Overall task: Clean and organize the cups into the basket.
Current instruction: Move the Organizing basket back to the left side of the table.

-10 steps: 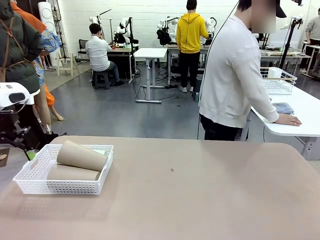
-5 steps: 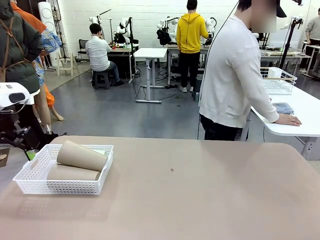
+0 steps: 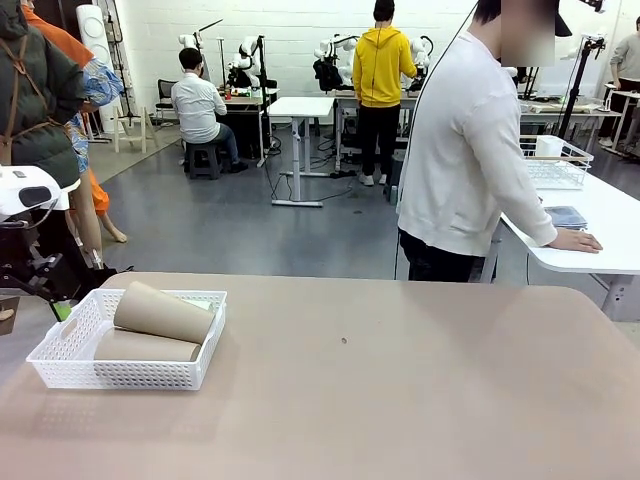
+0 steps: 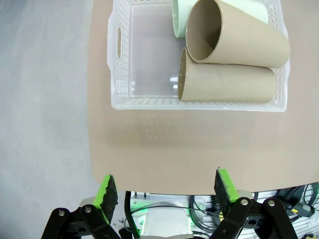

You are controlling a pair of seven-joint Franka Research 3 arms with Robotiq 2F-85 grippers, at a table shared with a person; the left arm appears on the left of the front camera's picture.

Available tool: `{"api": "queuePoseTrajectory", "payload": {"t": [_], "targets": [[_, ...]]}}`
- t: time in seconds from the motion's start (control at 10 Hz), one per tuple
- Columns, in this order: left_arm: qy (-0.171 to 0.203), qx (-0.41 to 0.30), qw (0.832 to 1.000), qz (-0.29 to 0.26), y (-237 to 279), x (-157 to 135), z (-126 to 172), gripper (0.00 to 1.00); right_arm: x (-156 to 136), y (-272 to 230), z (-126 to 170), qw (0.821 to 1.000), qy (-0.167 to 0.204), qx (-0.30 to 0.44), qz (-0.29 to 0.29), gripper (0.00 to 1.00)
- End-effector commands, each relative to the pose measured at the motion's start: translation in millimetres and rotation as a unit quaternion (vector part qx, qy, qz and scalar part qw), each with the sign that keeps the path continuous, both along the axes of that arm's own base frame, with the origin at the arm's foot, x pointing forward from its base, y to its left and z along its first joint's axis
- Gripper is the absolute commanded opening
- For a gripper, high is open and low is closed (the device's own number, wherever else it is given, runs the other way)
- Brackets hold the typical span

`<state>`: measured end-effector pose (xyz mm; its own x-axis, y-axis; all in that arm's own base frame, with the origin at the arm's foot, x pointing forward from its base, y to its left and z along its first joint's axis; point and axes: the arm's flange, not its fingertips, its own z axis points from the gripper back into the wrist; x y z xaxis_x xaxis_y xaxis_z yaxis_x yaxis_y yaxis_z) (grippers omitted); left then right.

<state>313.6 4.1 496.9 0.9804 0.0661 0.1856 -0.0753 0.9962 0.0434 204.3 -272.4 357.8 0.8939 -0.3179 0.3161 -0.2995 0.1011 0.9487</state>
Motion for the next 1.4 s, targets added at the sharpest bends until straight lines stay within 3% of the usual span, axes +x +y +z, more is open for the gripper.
{"api": "queuePoseTrajectory", "payload": {"t": [0.0, 0.7, 0.8, 0.9, 1.1, 1.3], "targets": [[0.001, 0.004, 1.0, -0.005, 1, -2, 1, 1.0, -2, 0, 0, 1.0, -0.001, 0.001, -0.001, 1.0], [0.0, 0.0, 1.0, 0.0, 0, 0, 0, 1.0, -2, 0, 0, 1.0, -0.001, 0.001, -0.001, 1.0], [0.011, -0.01, 1.0, -0.023, 12, 5, 5, 1.0, -2, 0, 0, 1.0, -0.001, 0.001, -0.001, 1.0], [0.007, -0.034, 0.998, -0.043, 30, 12, 17, 1.0, -2, 0, 0, 1.0, -0.001, 0.001, -0.001, 1.0], [-0.015, -0.151, 0.985, -0.075, 77, -1, 26, 1.0, -2, 0, 0, 1.0, -0.001, 0.001, -0.001, 1.0], [-0.023, -0.29, 0.948, -0.128, 145, 11, 39, 1.0, -2, 0, 0, 1.0, -0.001, 0.001, -0.001, 1.0]]}}
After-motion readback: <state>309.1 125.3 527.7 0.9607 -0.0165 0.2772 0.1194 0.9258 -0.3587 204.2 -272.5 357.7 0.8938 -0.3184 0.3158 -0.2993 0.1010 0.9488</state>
